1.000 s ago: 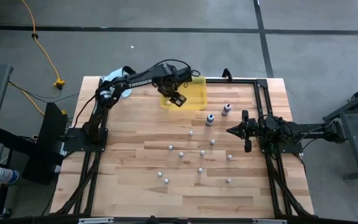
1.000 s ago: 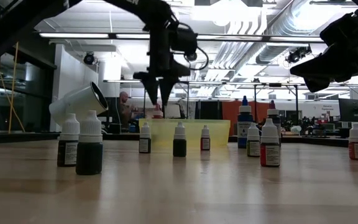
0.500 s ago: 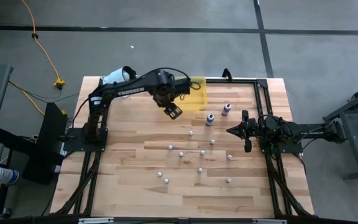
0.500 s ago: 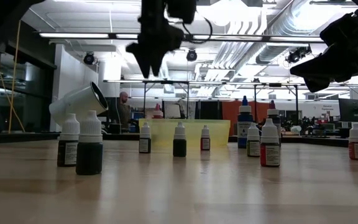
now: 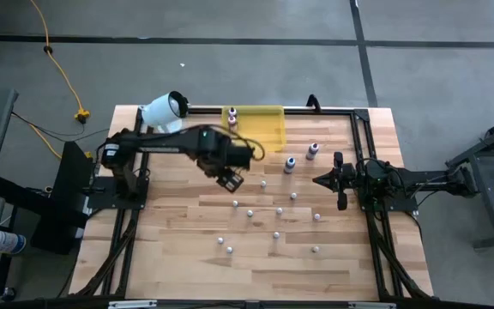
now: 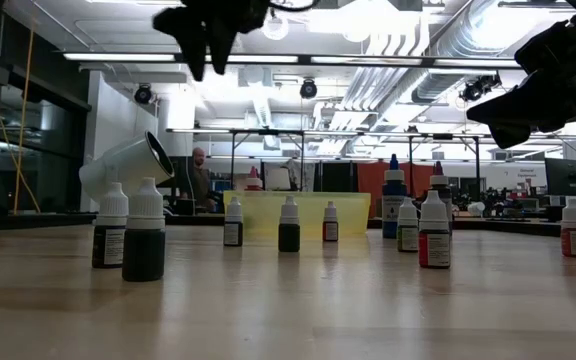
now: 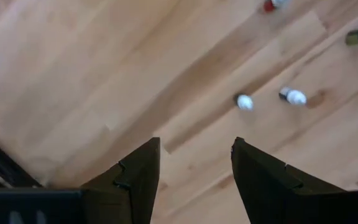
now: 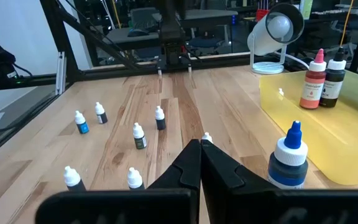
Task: Pick & Place food coloring
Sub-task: Put the small black food coloring bottle into the yellow container
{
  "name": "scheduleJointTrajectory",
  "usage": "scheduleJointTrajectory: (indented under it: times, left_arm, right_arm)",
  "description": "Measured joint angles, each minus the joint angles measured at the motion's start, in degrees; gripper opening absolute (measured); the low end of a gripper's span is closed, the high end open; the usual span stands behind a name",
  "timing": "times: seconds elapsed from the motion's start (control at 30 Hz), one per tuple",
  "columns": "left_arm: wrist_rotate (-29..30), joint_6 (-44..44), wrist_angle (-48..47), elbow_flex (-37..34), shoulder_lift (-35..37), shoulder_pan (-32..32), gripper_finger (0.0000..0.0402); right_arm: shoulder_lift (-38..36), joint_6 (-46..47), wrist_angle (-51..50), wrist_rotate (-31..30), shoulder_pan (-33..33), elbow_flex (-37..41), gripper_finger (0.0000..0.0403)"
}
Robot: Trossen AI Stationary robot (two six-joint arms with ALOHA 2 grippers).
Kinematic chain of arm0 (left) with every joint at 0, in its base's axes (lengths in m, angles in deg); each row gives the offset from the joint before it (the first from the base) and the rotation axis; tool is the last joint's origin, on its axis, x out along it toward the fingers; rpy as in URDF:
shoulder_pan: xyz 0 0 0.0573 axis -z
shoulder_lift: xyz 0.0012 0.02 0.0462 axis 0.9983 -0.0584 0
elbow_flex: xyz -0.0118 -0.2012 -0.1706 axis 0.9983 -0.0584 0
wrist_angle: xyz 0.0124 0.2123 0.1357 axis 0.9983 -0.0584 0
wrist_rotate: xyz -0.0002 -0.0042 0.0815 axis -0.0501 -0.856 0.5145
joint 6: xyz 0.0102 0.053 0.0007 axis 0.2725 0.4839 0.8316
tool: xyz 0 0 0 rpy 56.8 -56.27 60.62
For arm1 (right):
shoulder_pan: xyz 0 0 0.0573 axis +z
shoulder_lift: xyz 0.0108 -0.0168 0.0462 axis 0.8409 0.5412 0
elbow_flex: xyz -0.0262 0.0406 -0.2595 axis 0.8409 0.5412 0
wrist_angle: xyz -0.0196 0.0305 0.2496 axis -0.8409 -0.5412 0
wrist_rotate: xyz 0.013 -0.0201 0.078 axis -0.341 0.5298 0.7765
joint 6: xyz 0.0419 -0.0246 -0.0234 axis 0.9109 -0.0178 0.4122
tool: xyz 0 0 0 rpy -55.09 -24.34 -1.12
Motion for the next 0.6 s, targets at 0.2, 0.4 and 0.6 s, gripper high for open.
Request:
scheduleJointTrajectory:
  times: [0.2, 0.4, 0.6]
  left_arm:
    - [-0.3, -11.0, 0.0, -6.41, 2.9, 6.26, 0.0186]
    - [0.9, -21.43, 3.93, -12.23, 5.23, 12.81, 0.0186]
    - [2.85, -30.66, 10.53, -18.01, 5.91, 19.02, 0.0186]
  right_arm:
    - [0.0, 0.0, 0.0, -0.01, 0.01, 0.02, 0.0]
    - [0.0, 0.0, 0.0, 0.0, 0.02, 0.02, 0.0]
    - [0.0, 0.0, 0.02, -0.01, 0.01, 0.01, 0.0]
